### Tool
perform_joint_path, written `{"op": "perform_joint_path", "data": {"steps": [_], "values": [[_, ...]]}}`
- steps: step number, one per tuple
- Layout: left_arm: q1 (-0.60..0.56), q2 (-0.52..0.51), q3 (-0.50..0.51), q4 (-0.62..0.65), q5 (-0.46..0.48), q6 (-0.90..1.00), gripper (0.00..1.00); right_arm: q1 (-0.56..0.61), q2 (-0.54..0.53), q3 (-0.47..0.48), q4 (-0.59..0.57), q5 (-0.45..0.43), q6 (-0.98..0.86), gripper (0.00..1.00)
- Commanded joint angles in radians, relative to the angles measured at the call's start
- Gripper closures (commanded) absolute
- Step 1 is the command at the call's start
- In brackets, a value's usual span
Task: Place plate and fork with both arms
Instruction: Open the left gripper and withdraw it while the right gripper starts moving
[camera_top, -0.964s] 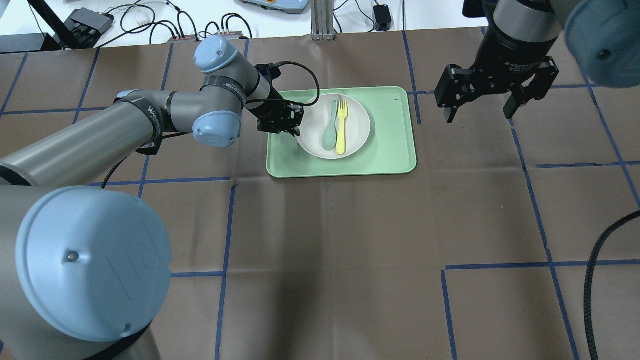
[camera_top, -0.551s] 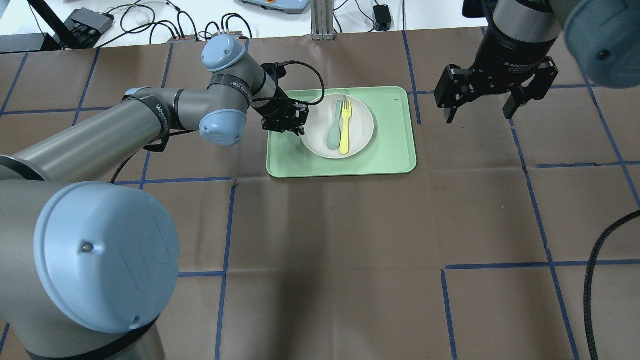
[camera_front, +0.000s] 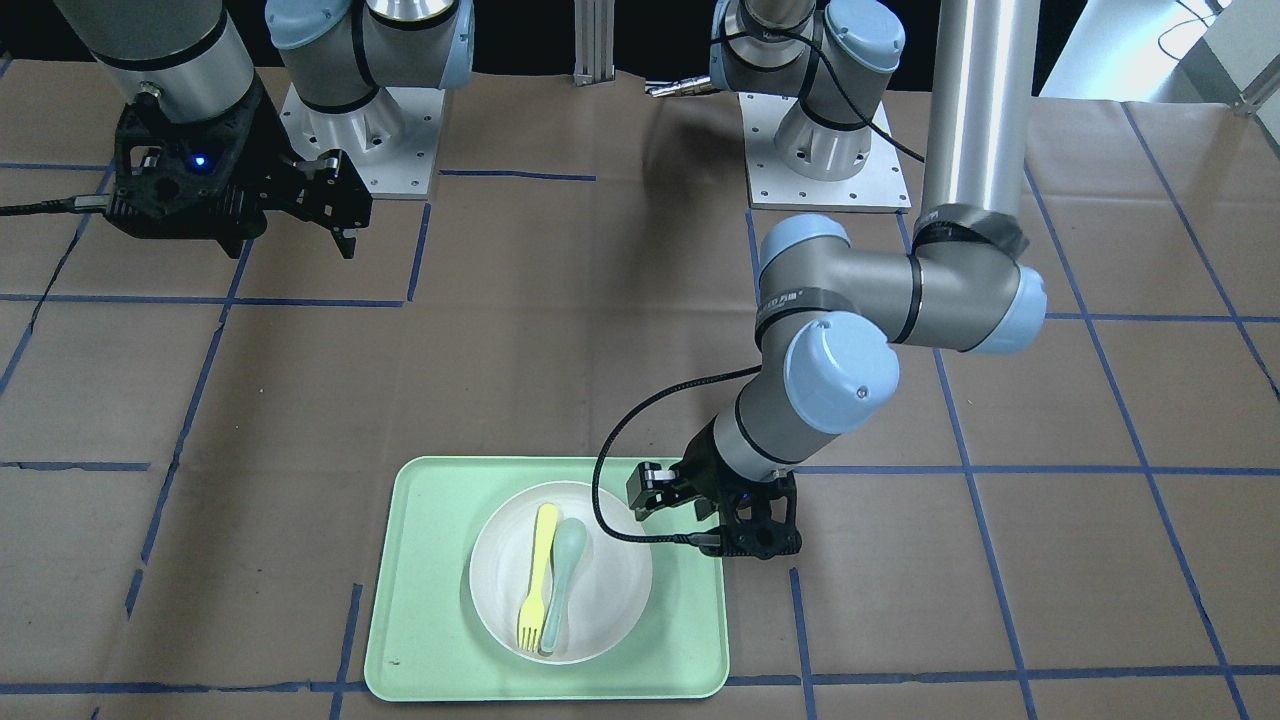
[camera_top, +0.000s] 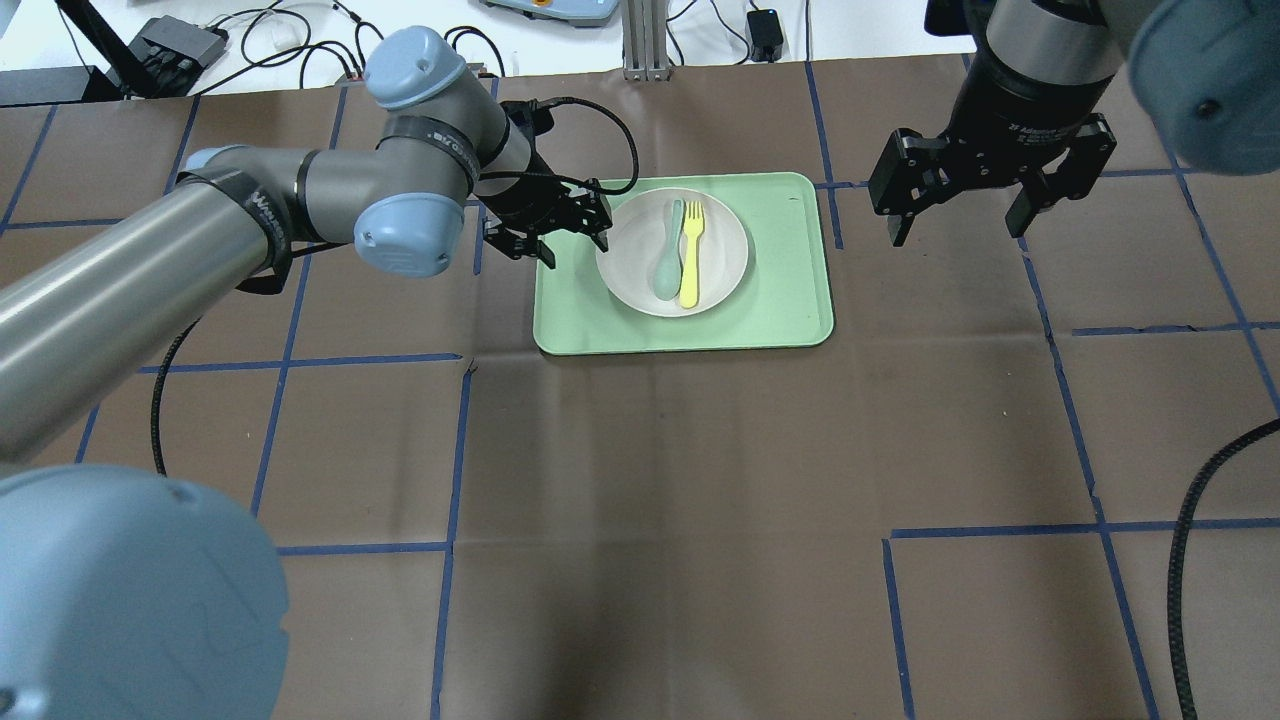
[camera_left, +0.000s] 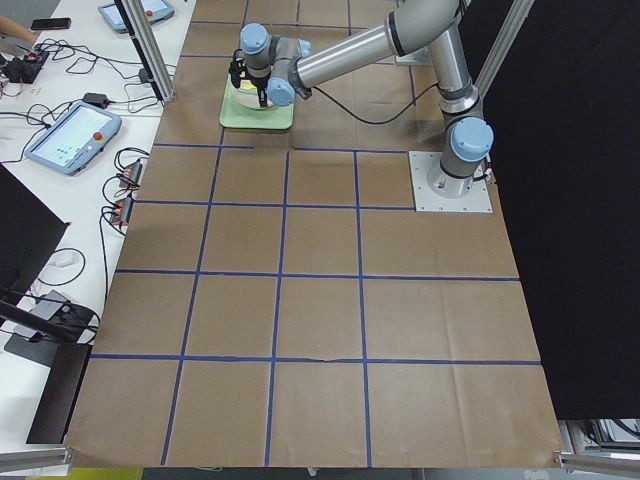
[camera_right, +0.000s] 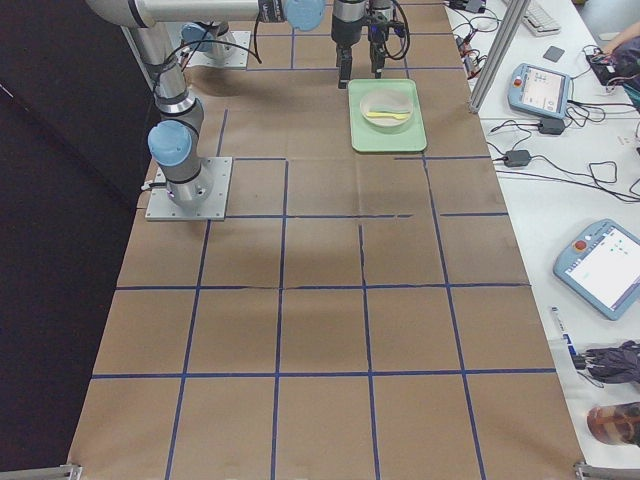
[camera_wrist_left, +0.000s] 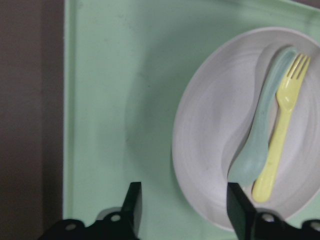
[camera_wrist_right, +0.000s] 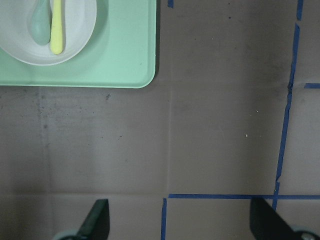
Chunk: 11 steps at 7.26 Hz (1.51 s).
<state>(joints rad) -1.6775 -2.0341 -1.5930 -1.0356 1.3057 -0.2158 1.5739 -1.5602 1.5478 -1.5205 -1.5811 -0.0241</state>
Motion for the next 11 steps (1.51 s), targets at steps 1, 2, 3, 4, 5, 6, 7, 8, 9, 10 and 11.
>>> {"op": "perform_joint_path", "data": {"steps": [1, 2, 3, 4, 5, 6, 7, 8, 9, 10, 11], "values": [[0.016, 0.194, -0.002, -0.292, 0.197, 0.112, 0.01, 0.001, 0.002, -0.001, -0.001, 0.004, 0.0, 0.0], [0.028, 0.277, -0.004, -0.404, 0.249, 0.148, 0.01, 0.0, 0.0, -0.002, -0.003, 0.009, 0.001, 0.0], [0.039, 0.341, -0.004, -0.493, 0.25, 0.15, 0.01, 0.0, -0.001, -0.003, -0.004, 0.013, 0.001, 0.0], [0.041, 0.4, -0.005, -0.554, 0.248, 0.15, 0.01, 0.0, 0.0, -0.003, -0.009, 0.004, 0.001, 0.0], [0.042, 0.419, -0.007, -0.563, 0.236, 0.154, 0.01, 0.001, 0.002, -0.002, -0.01, 0.004, 0.009, 0.0], [0.039, 0.414, -0.008, -0.564, 0.244, 0.17, 0.01, 0.003, 0.017, -0.006, -0.013, 0.015, 0.065, 0.0], [0.044, 0.423, -0.018, -0.557, 0.233, 0.214, 0.01, 0.012, 0.052, -0.044, -0.023, 0.015, 0.088, 0.0], [0.044, 0.423, -0.022, -0.548, 0.245, 0.22, 0.0, 0.018, 0.112, -0.11, -0.014, 0.015, 0.101, 0.0], [0.047, 0.42, -0.033, -0.543, 0.247, 0.239, 0.0, 0.041, 0.179, -0.173, -0.013, 0.015, 0.121, 0.0], [0.047, 0.419, -0.038, -0.511, 0.244, 0.243, 0.0, 0.075, 0.251, -0.222, -0.023, 0.015, 0.124, 0.0], [0.047, 0.423, -0.038, -0.512, 0.247, 0.248, 0.0, 0.109, 0.322, -0.263, -0.053, 0.012, 0.159, 0.0]]}}
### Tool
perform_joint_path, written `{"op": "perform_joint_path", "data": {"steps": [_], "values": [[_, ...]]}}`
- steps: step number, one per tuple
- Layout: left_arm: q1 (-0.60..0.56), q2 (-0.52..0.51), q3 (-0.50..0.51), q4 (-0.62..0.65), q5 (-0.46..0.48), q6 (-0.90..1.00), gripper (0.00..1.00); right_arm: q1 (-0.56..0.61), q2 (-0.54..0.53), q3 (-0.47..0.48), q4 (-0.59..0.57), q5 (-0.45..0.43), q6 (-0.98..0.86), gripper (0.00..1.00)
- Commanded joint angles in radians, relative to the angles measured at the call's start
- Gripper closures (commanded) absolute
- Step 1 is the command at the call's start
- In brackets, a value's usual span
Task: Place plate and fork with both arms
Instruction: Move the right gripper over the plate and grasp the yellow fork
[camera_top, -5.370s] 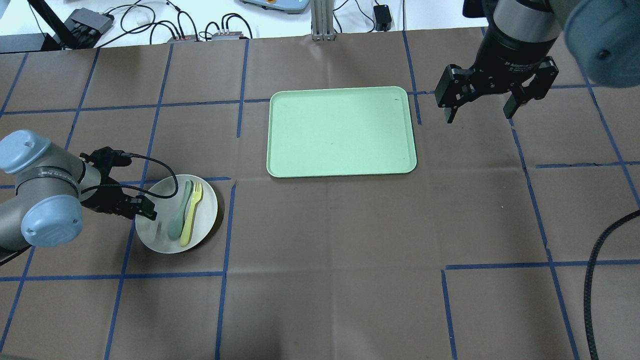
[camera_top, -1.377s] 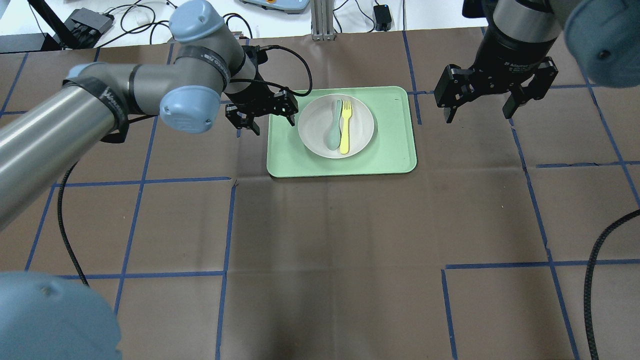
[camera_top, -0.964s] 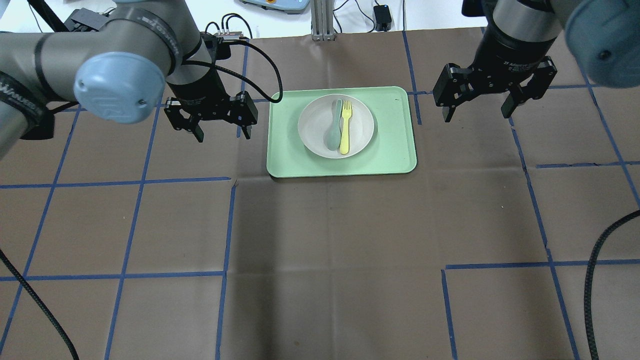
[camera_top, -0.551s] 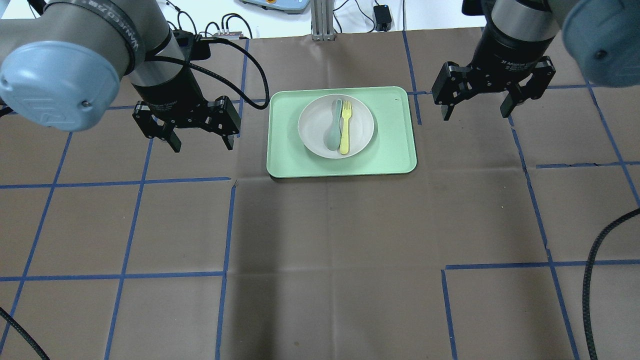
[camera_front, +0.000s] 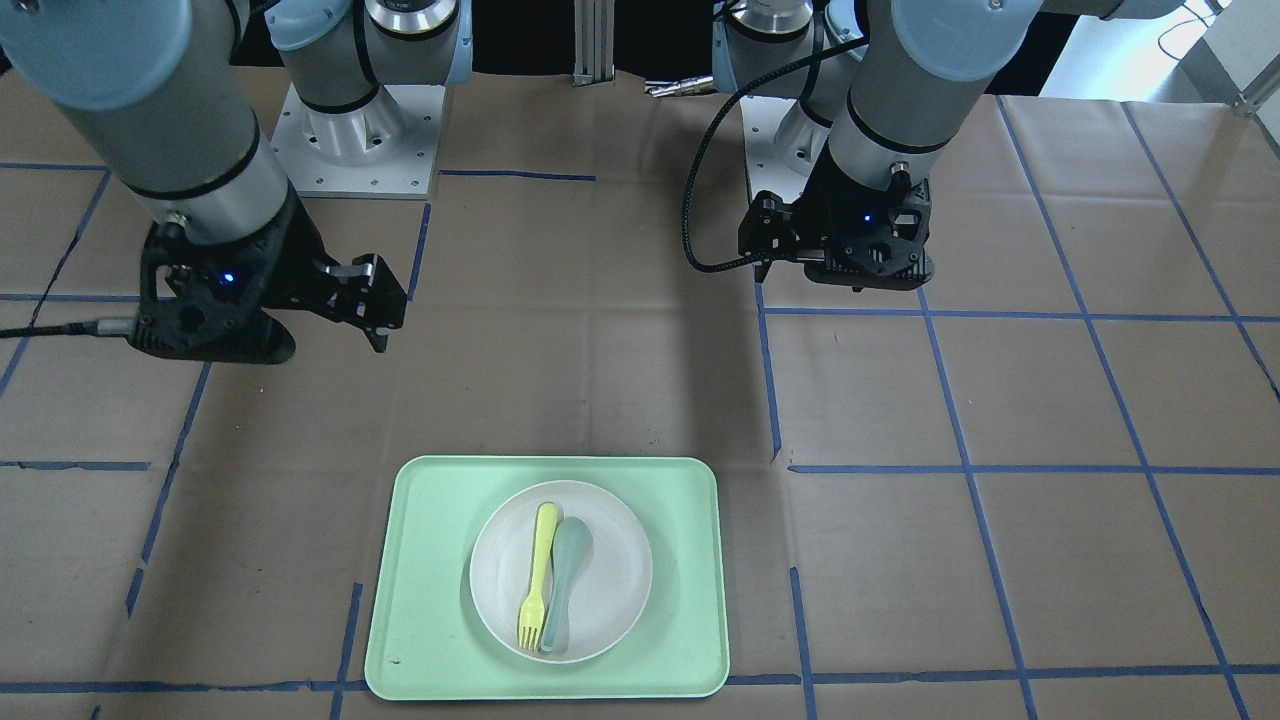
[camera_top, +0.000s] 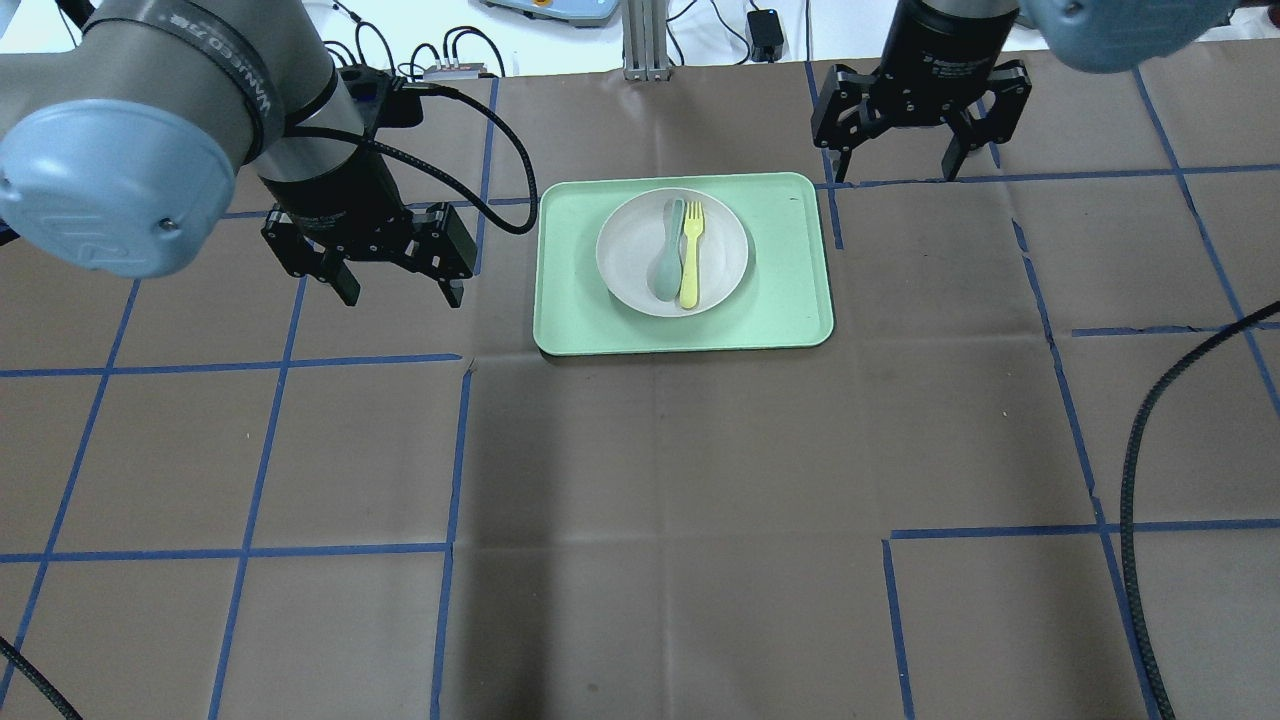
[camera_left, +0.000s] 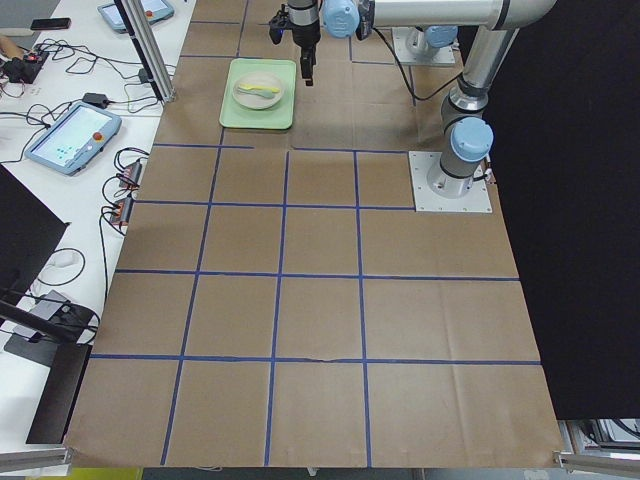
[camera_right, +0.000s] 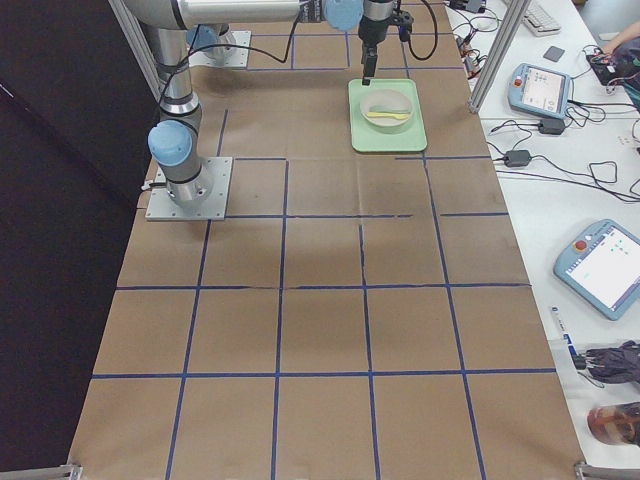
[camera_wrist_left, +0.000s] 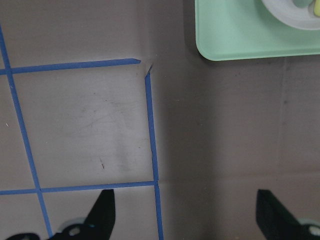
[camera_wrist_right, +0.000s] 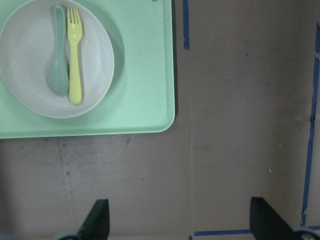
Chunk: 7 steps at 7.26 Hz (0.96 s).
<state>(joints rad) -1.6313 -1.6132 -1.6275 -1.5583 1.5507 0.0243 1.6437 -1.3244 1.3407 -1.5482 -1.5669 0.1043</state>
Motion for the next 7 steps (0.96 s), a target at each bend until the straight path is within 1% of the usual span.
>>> {"op": "perform_joint_path", "data": {"steps": [1, 2, 5, 6, 7], "values": [[0.002, 0.004, -0.005, 0.009, 0.003, 0.008, 0.0, 0.066, 0.131, -0.072, -0.039, 0.002, 0.069, 0.0], [0.002, 0.007, -0.014, 0.011, 0.002, 0.008, 0.0, 0.079, 0.177, -0.071, -0.117, 0.002, 0.113, 0.0], [0.01, 0.019, -0.021, 0.008, -0.001, 0.009, 0.0, 0.149, 0.328, -0.072, -0.318, 0.001, 0.165, 0.0], [0.071, 0.036, -0.028, -0.003, -0.006, 0.009, 0.0, 0.159, 0.361, -0.072, -0.364, -0.002, 0.185, 0.01], [0.095, 0.051, -0.046, -0.009, -0.004, 0.011, 0.0, 0.16, 0.385, -0.072, -0.386, -0.001, 0.207, 0.04]]}}
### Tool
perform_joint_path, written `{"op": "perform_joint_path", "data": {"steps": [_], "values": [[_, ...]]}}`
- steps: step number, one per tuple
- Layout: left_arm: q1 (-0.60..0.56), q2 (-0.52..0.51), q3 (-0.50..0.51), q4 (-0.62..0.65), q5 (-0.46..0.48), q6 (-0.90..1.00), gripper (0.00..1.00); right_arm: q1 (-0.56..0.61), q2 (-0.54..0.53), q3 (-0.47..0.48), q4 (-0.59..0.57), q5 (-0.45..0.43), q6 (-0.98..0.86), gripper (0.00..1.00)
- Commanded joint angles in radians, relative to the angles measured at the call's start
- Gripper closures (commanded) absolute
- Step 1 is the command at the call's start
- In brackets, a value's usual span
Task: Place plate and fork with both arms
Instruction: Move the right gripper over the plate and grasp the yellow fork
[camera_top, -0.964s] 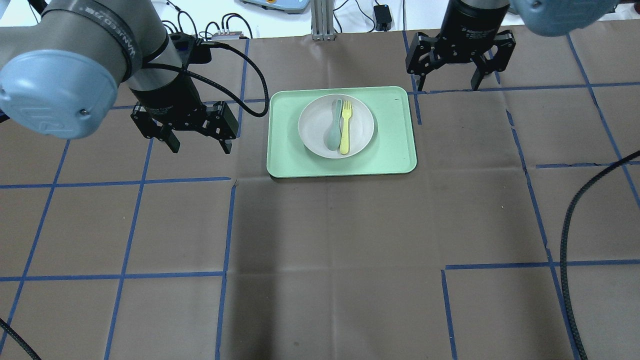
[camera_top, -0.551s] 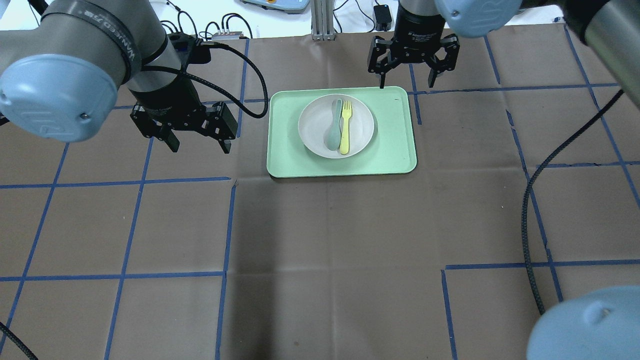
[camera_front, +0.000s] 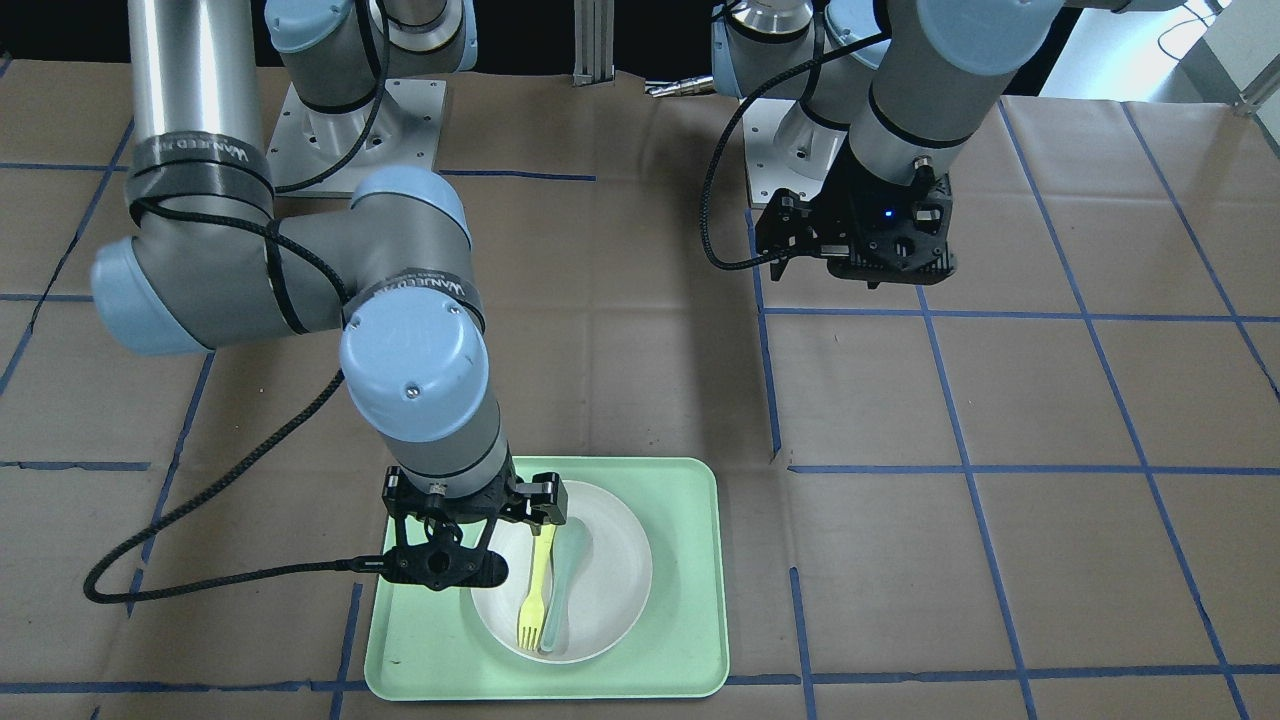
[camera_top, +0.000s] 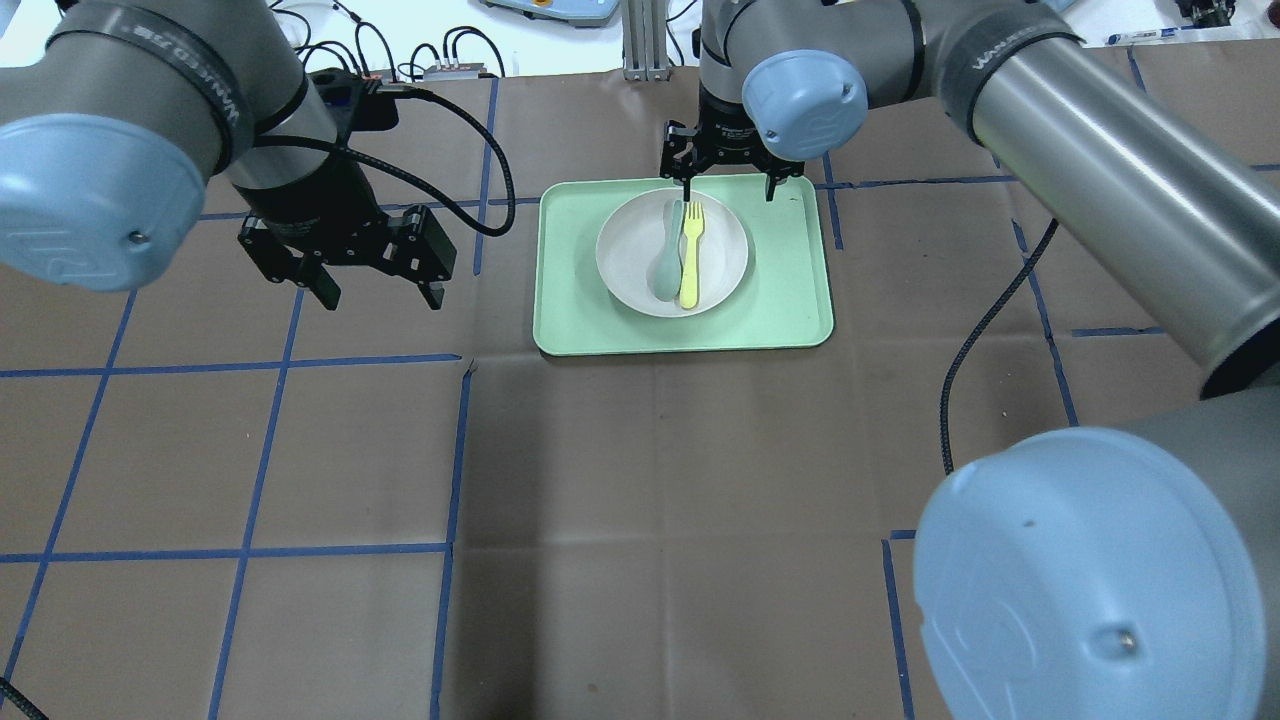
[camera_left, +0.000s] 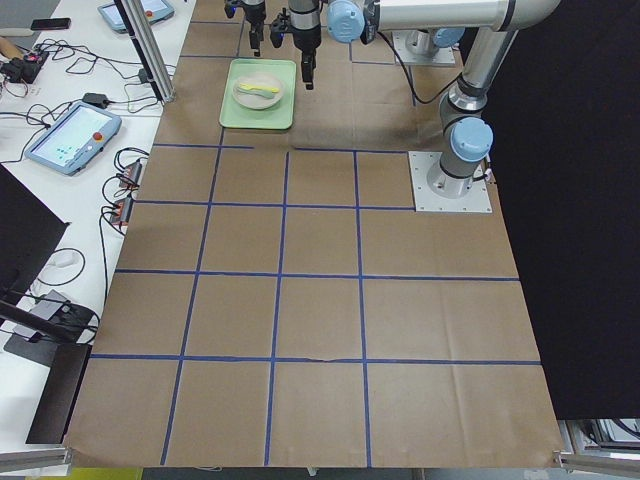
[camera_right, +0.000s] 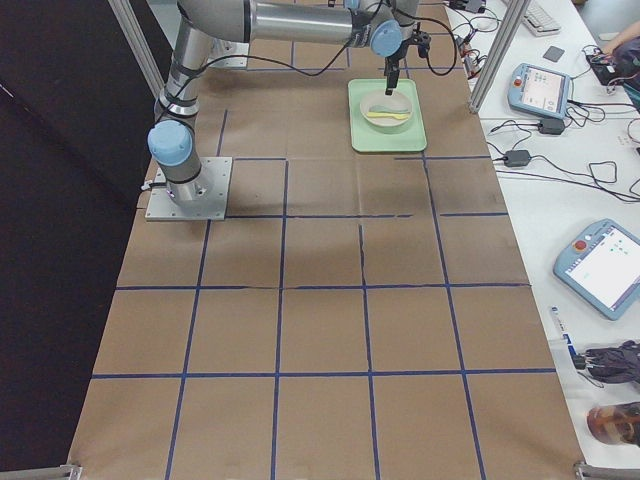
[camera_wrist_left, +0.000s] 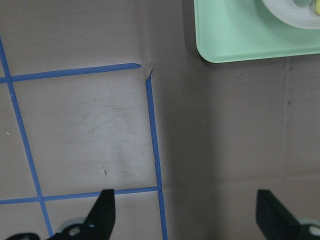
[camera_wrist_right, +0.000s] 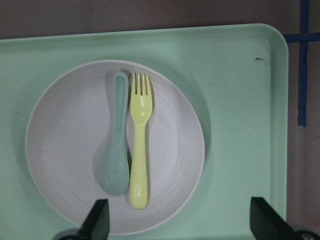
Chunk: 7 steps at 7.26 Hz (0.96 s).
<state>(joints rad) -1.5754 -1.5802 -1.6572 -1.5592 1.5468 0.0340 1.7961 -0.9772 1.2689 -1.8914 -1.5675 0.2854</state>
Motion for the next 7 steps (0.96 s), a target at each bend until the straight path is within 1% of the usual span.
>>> {"op": "perform_joint_path", "data": {"steps": [1, 2, 3, 4, 5, 6, 7], "values": [[0.043, 0.034, -0.047, -0.004, 0.001, 0.003, 0.0, 0.009, 0.055, 0.0, -0.057, 0.0, 0.026, 0.11], [0.05, 0.043, -0.065, 0.007, -0.002, 0.023, 0.0, 0.009, 0.066, 0.001, -0.058, 0.0, 0.026, 0.24], [0.054, 0.045, -0.07, 0.01, -0.005, 0.027, 0.0, 0.015, 0.08, 0.001, -0.063, 0.0, 0.028, 0.33], [0.054, 0.045, -0.069, 0.01, -0.007, 0.027, 0.0, 0.032, 0.1, 0.001, -0.074, -0.005, 0.029, 0.35], [0.054, 0.04, -0.061, 0.01, -0.008, 0.026, 0.0, 0.038, 0.116, 0.001, -0.104, -0.008, 0.034, 0.35], [0.049, 0.02, -0.043, 0.01, -0.01, 0.018, 0.0, 0.039, 0.127, 0.003, -0.106, -0.008, 0.034, 0.35], [0.044, 0.022, -0.041, 0.01, -0.01, 0.017, 0.0, 0.037, 0.132, 0.007, -0.106, -0.009, 0.035, 0.39]]}}
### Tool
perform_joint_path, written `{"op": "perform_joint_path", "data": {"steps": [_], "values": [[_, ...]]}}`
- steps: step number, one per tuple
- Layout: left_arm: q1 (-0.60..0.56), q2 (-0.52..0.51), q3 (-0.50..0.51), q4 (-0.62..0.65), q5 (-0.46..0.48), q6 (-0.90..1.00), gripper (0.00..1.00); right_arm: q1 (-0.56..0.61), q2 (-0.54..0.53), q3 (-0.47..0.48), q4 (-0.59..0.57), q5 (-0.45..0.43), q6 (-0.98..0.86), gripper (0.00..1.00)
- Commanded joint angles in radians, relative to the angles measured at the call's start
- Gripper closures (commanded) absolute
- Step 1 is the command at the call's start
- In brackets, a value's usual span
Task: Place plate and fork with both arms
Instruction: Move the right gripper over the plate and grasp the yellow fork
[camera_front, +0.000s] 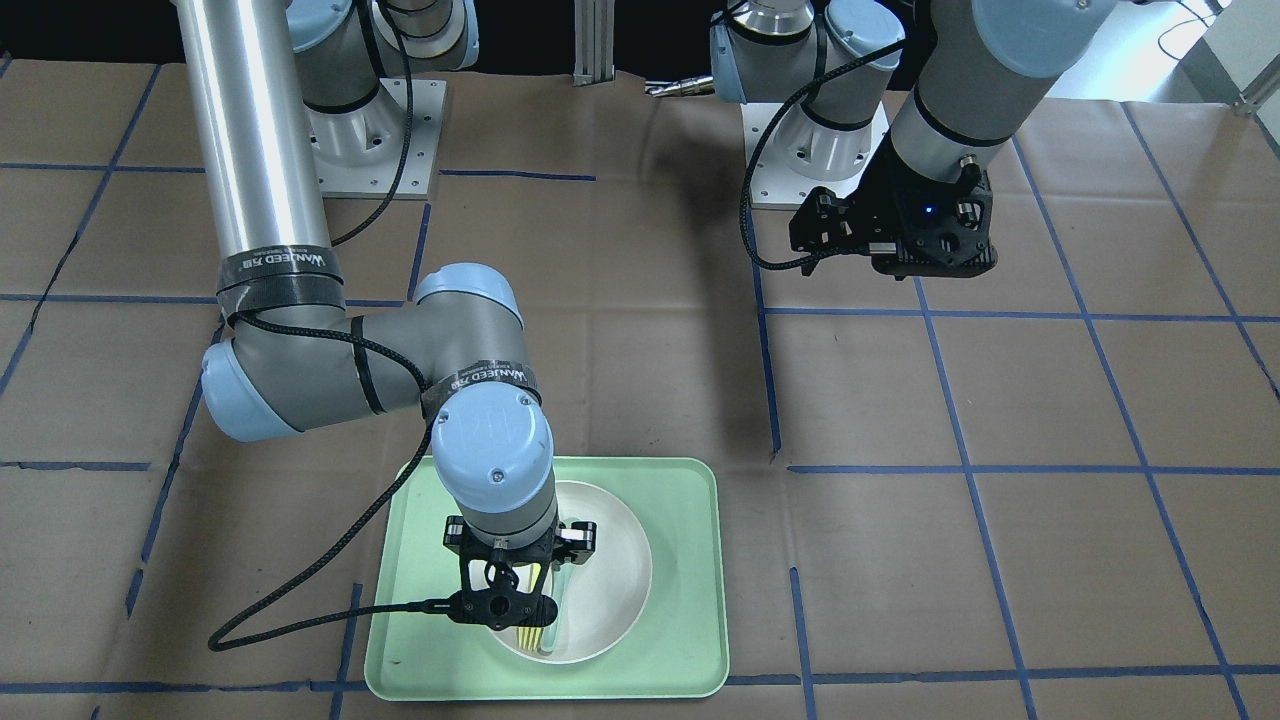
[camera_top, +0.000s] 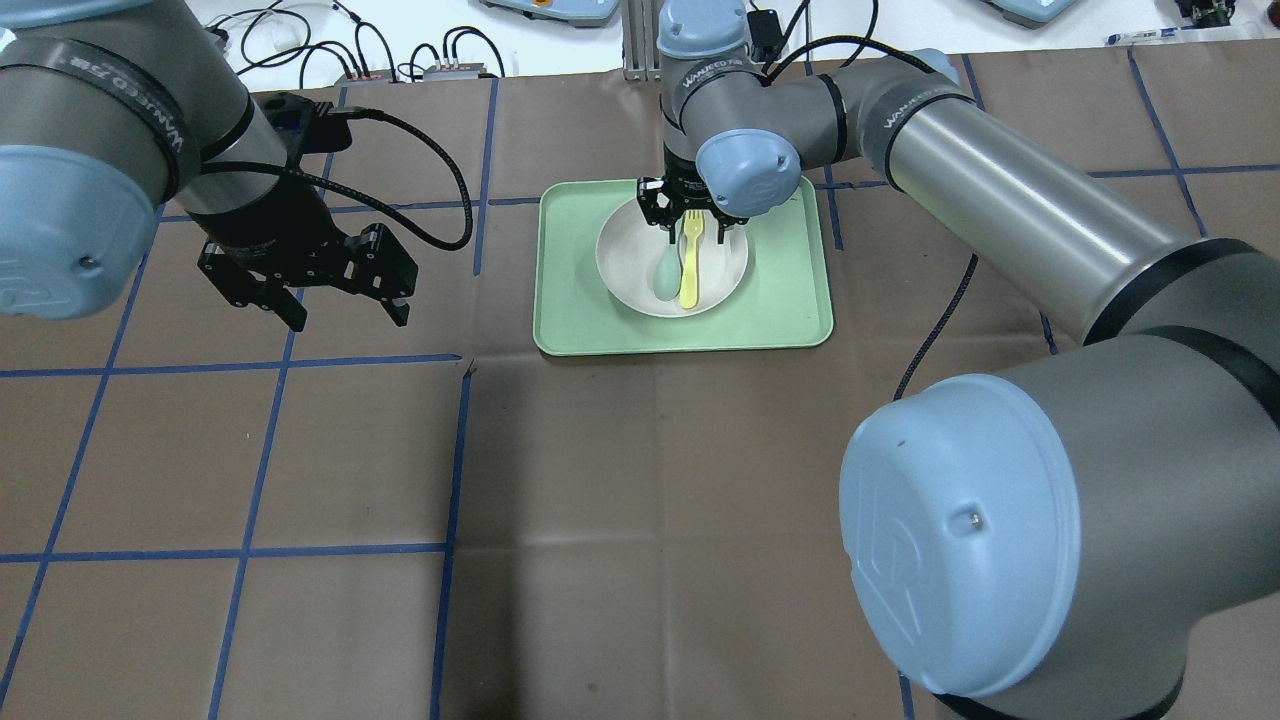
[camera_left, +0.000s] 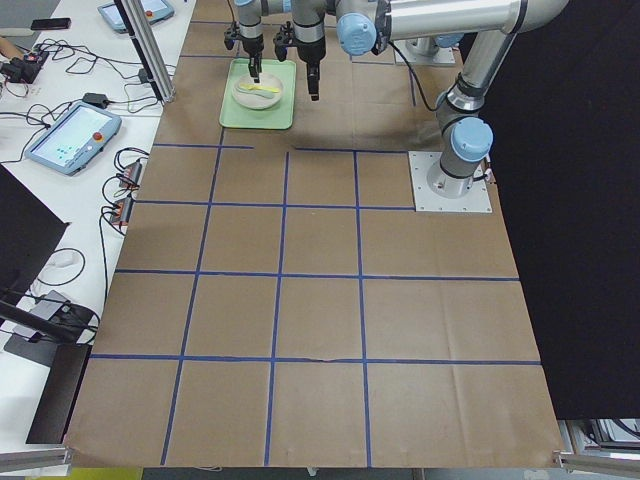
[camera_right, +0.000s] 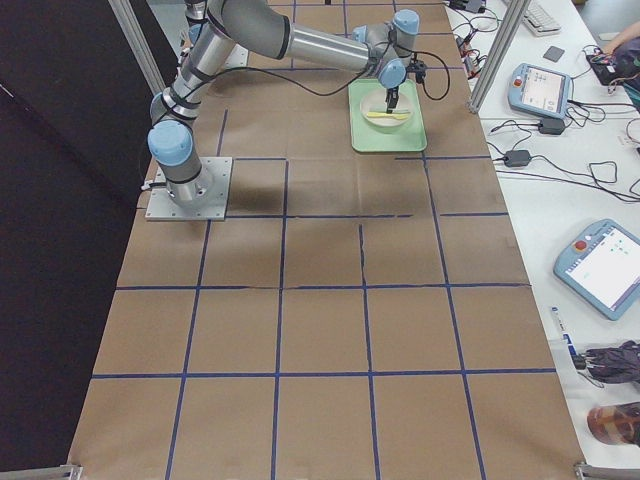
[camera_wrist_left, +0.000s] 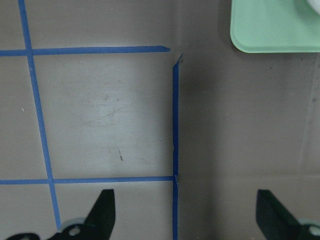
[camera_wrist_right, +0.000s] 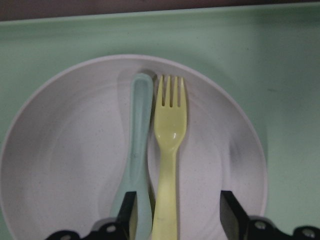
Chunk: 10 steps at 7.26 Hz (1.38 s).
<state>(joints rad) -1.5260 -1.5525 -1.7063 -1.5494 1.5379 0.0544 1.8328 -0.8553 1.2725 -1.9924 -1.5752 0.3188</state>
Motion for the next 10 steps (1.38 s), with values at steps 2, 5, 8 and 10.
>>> {"op": "perform_joint_path", "data": {"steps": [2, 5, 8, 10], "values": [[-0.013, 0.002, 0.026, -0.003, -0.068, -0.008, 0.0, 0.0, 0.013, 0.007, -0.005, -0.003, 0.002, 0.43], [-0.013, 0.014, 0.025, -0.018, -0.046, 0.004, 0.0, -0.001, 0.035, 0.005, -0.005, -0.003, 0.008, 0.43], [-0.014, 0.011, 0.027, -0.018, 0.063, 0.007, 0.0, -0.003, 0.044, 0.004, -0.005, -0.003, 0.011, 0.43], [-0.016, 0.008, 0.02, -0.015, 0.1, 0.007, 0.0, -0.001, 0.048, -0.001, -0.005, 0.001, 0.026, 0.43]]}}
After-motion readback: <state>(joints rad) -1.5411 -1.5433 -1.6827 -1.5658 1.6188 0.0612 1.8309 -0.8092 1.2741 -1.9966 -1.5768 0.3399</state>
